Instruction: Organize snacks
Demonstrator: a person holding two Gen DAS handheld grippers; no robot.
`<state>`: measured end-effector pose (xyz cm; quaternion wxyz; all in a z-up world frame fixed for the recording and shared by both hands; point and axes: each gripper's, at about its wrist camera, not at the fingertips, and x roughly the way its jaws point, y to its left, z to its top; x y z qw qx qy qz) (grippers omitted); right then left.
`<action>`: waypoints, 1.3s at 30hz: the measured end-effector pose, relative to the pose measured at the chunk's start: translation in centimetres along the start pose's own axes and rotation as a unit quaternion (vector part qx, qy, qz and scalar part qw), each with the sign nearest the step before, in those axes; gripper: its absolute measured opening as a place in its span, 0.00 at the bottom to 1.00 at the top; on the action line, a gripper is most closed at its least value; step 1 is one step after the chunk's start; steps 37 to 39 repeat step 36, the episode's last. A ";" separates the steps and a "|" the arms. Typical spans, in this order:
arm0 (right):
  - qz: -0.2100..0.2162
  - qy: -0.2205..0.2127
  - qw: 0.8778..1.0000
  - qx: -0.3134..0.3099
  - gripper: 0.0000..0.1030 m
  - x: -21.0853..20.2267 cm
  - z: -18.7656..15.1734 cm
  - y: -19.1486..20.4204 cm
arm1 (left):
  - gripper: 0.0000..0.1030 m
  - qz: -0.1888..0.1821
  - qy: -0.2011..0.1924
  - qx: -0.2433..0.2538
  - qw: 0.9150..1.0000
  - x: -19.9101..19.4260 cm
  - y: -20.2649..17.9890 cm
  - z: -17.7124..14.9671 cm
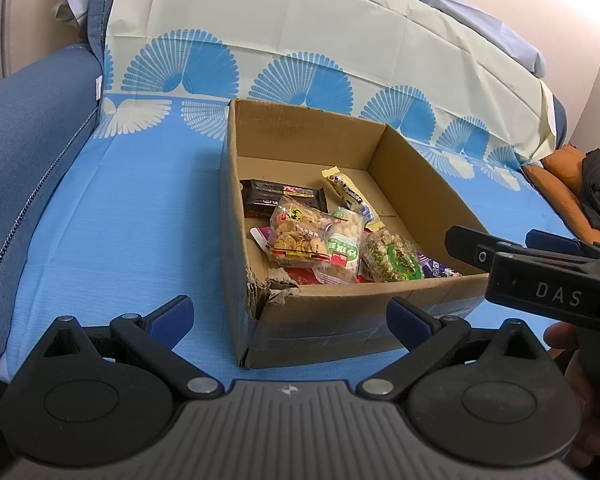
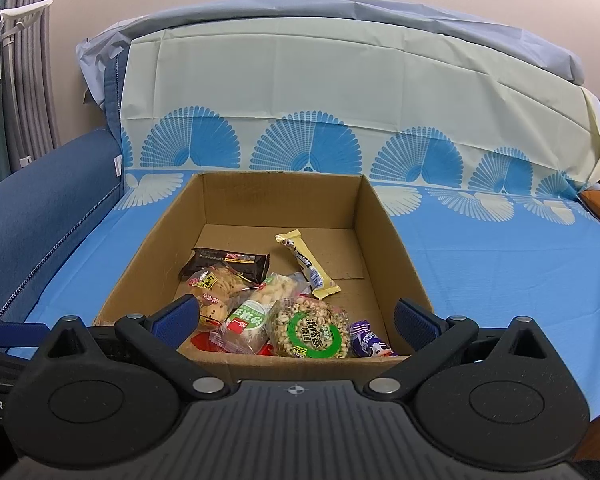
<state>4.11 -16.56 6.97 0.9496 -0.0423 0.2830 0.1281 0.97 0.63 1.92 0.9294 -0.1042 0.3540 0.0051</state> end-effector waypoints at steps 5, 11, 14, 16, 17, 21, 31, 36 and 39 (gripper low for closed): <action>0.002 0.000 1.000 -0.001 0.99 0.1 0.0 -0.2 | 0.99 -0.001 0.000 0.001 1.000 0.1 0.0 0.0; 0.003 -0.001 1.000 -0.002 0.99 0.1 0.0 -0.3 | 0.99 -0.001 0.000 0.003 1.000 0.1 0.0 0.0; 0.003 -0.001 1.000 -0.002 0.99 0.1 0.0 -0.3 | 0.99 -0.001 0.000 0.003 1.000 0.1 0.0 0.0; 0.003 0.000 1.000 -0.003 0.99 0.2 0.0 -0.4 | 0.99 -0.001 0.000 0.003 1.000 0.1 -0.1 0.0; 0.003 0.001 1.000 -0.003 0.99 0.2 0.0 -0.4 | 0.99 -0.002 0.000 0.003 1.000 0.1 0.0 0.0; 0.002 0.002 1.000 -0.003 0.99 0.3 0.0 -0.5 | 1.00 -0.005 0.000 0.004 1.000 0.2 0.1 0.0; 0.002 0.007 1.000 -0.008 0.99 0.6 0.1 -0.6 | 0.99 -0.013 0.004 0.002 1.000 0.7 0.4 -0.1; -0.003 0.008 1.000 -0.004 0.99 0.9 0.2 -0.8 | 1.00 -0.025 -0.009 0.008 1.000 0.6 0.7 0.0; -0.003 0.008 1.000 -0.004 0.99 0.9 0.2 -0.8 | 1.00 -0.025 -0.009 0.008 1.000 0.6 0.7 0.0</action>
